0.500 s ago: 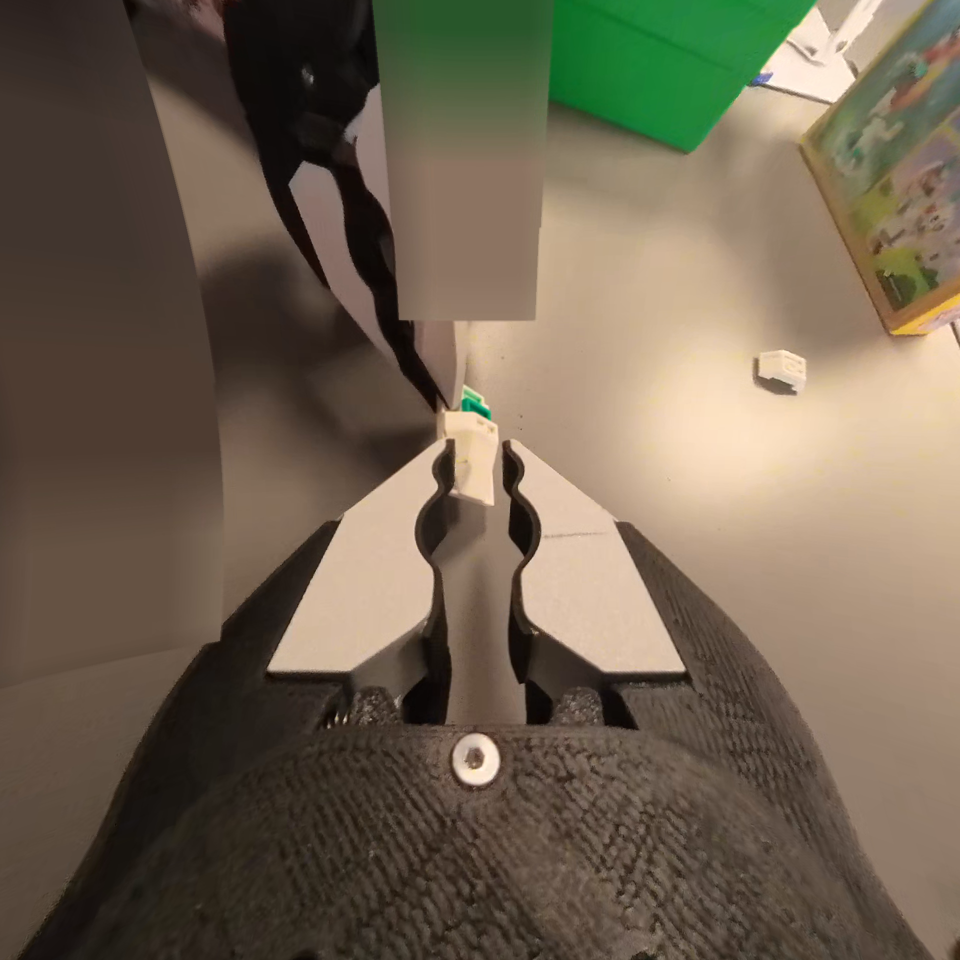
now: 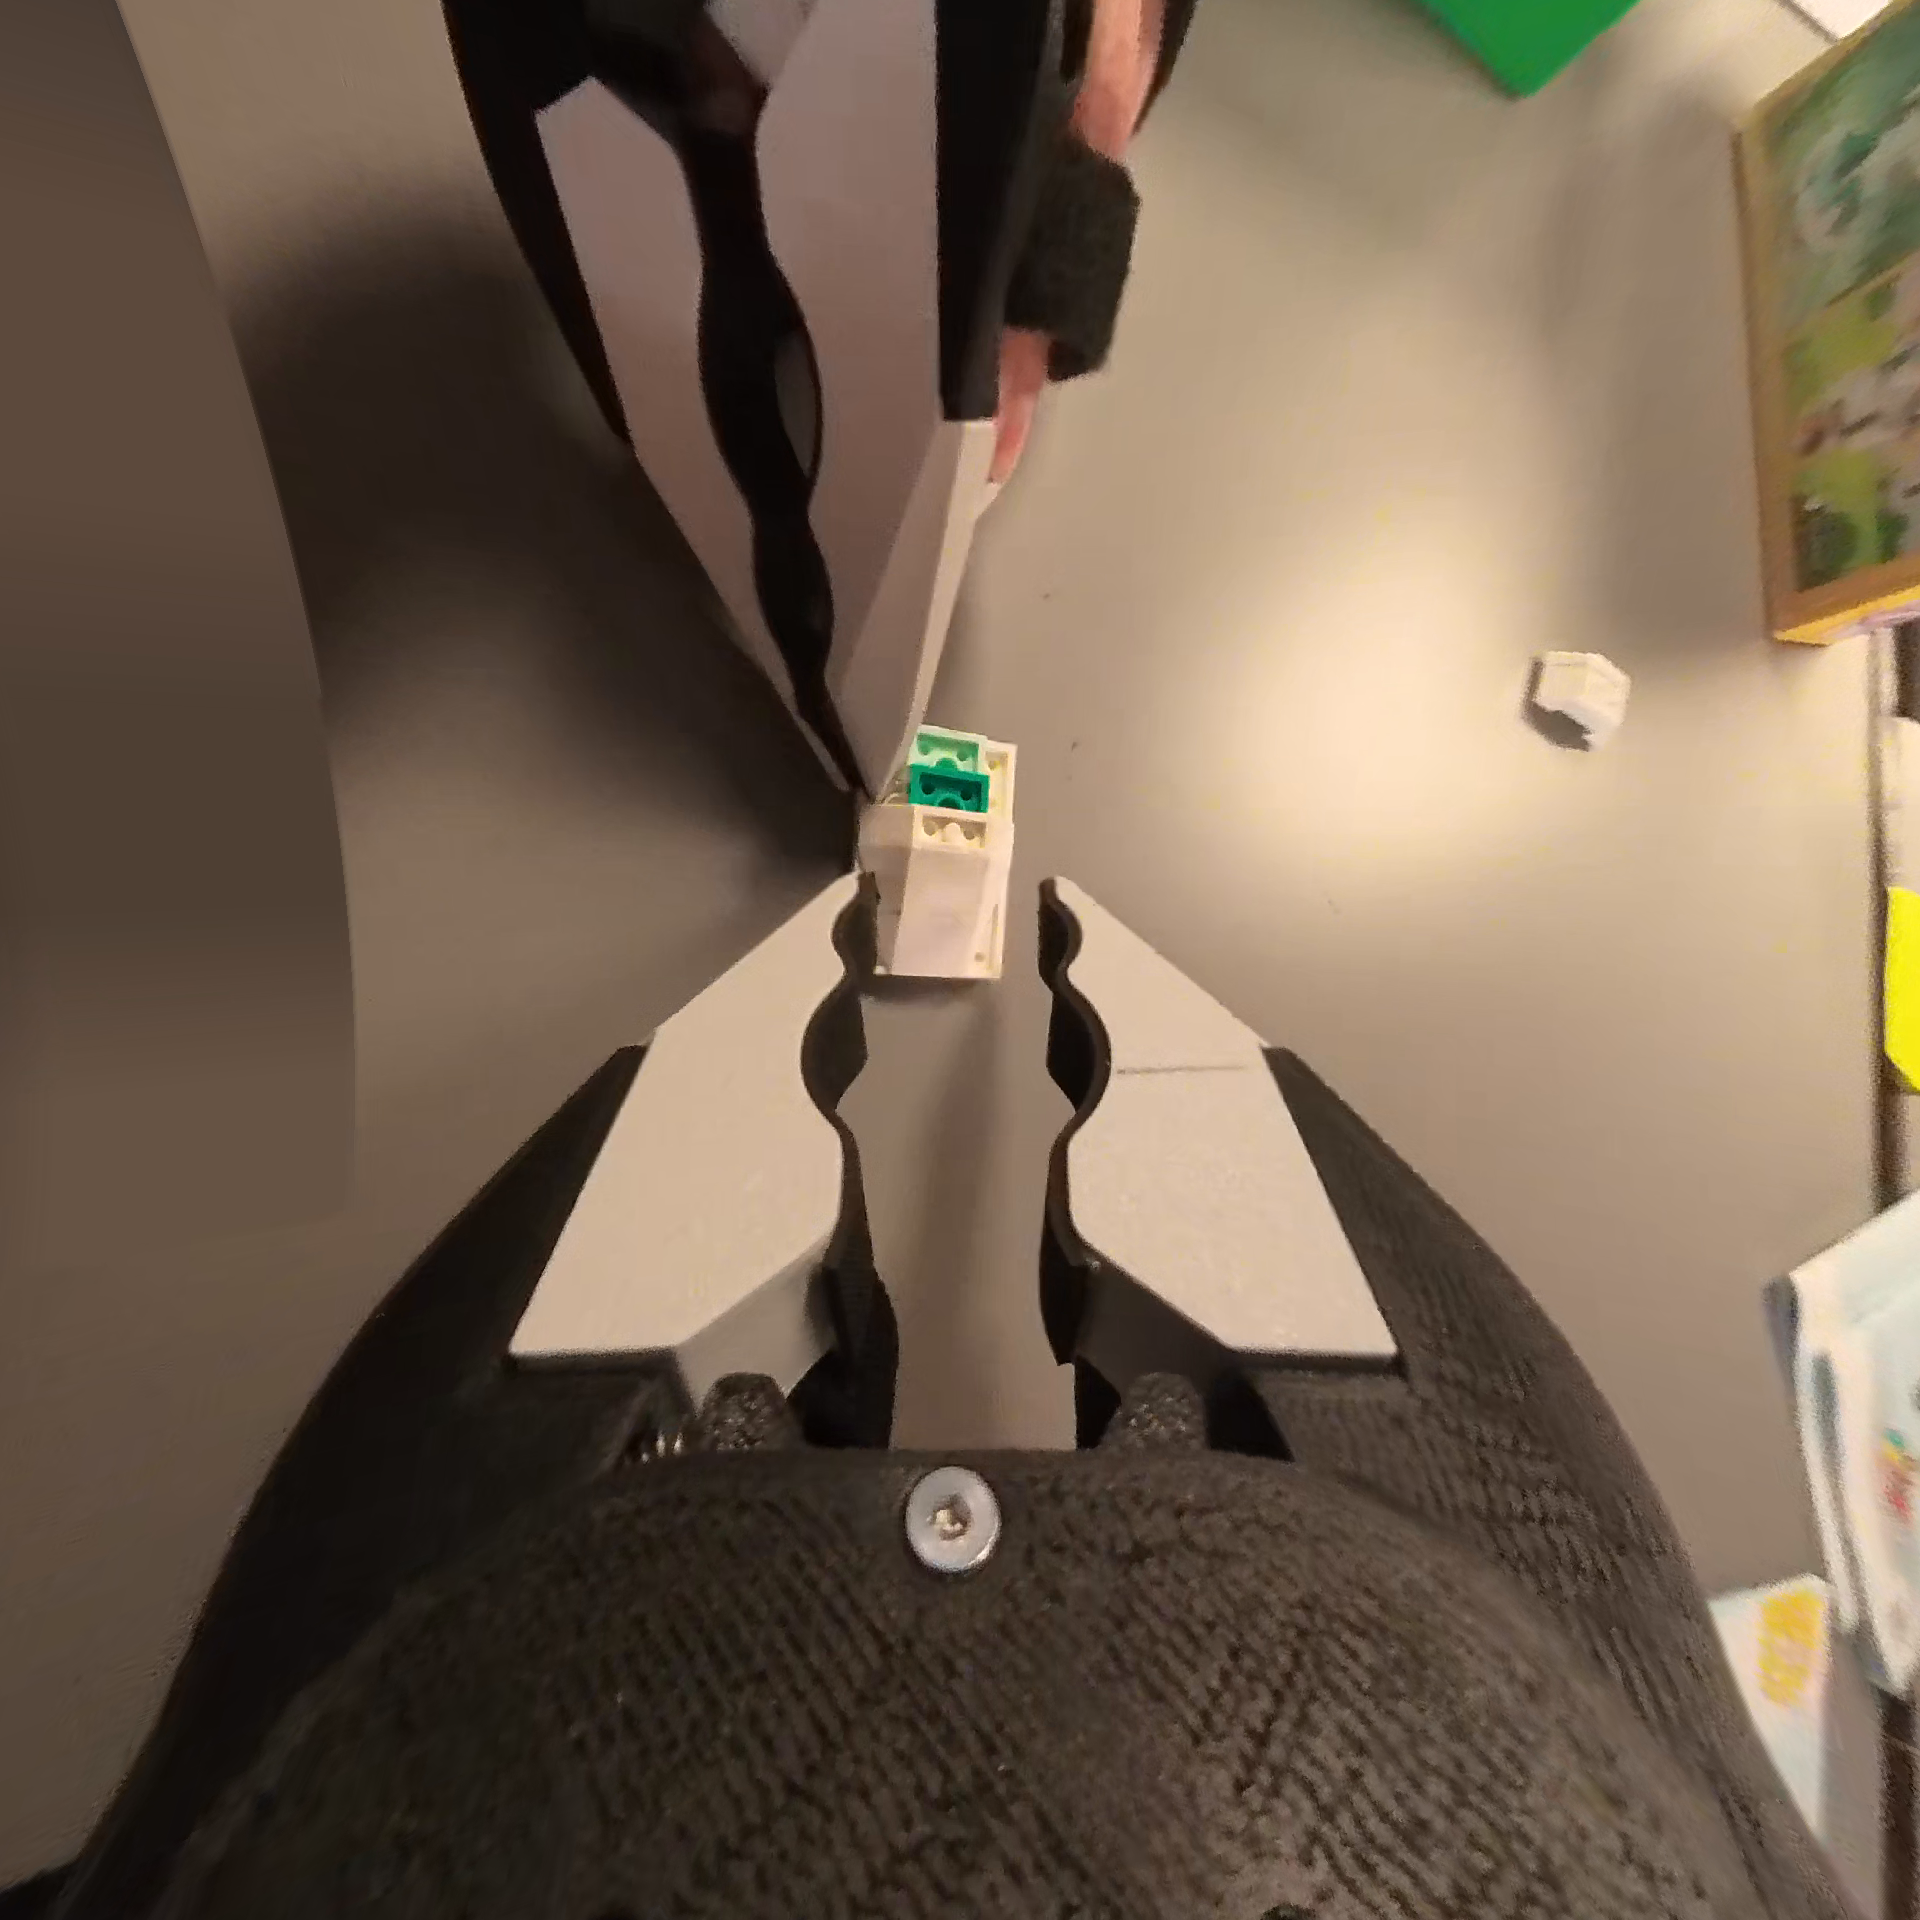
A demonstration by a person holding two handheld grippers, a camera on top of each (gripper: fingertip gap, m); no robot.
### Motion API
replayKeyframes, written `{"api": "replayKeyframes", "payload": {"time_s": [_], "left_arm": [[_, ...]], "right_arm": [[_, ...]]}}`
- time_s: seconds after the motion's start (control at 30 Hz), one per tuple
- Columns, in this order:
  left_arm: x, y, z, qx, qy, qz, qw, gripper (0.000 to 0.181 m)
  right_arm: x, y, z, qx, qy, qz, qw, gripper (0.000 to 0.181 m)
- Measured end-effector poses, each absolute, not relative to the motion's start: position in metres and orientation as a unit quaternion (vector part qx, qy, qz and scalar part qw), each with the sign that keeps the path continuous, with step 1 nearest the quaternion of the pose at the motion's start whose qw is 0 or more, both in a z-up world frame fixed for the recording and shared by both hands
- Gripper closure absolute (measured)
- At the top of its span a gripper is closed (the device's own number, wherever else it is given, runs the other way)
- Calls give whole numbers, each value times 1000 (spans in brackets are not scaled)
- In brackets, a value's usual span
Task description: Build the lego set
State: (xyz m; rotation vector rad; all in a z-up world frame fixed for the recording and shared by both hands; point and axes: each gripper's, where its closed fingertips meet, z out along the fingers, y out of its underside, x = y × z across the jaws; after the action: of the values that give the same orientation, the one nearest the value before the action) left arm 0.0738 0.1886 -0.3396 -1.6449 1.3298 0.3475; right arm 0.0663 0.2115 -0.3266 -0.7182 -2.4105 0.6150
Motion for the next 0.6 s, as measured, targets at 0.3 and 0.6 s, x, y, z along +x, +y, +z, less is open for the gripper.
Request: {"api": "replayKeyframes", "payload": {"time_s": [0.3,0.6], "left_arm": [[76,188,-339,-692,526,94,485,180],[78,189,-331,-661,529,123,518,180]], "right_arm": [[37,237,-291,-250,-834,183,456,146],[67,209,-311,-340,-823,409,199,137]]}}
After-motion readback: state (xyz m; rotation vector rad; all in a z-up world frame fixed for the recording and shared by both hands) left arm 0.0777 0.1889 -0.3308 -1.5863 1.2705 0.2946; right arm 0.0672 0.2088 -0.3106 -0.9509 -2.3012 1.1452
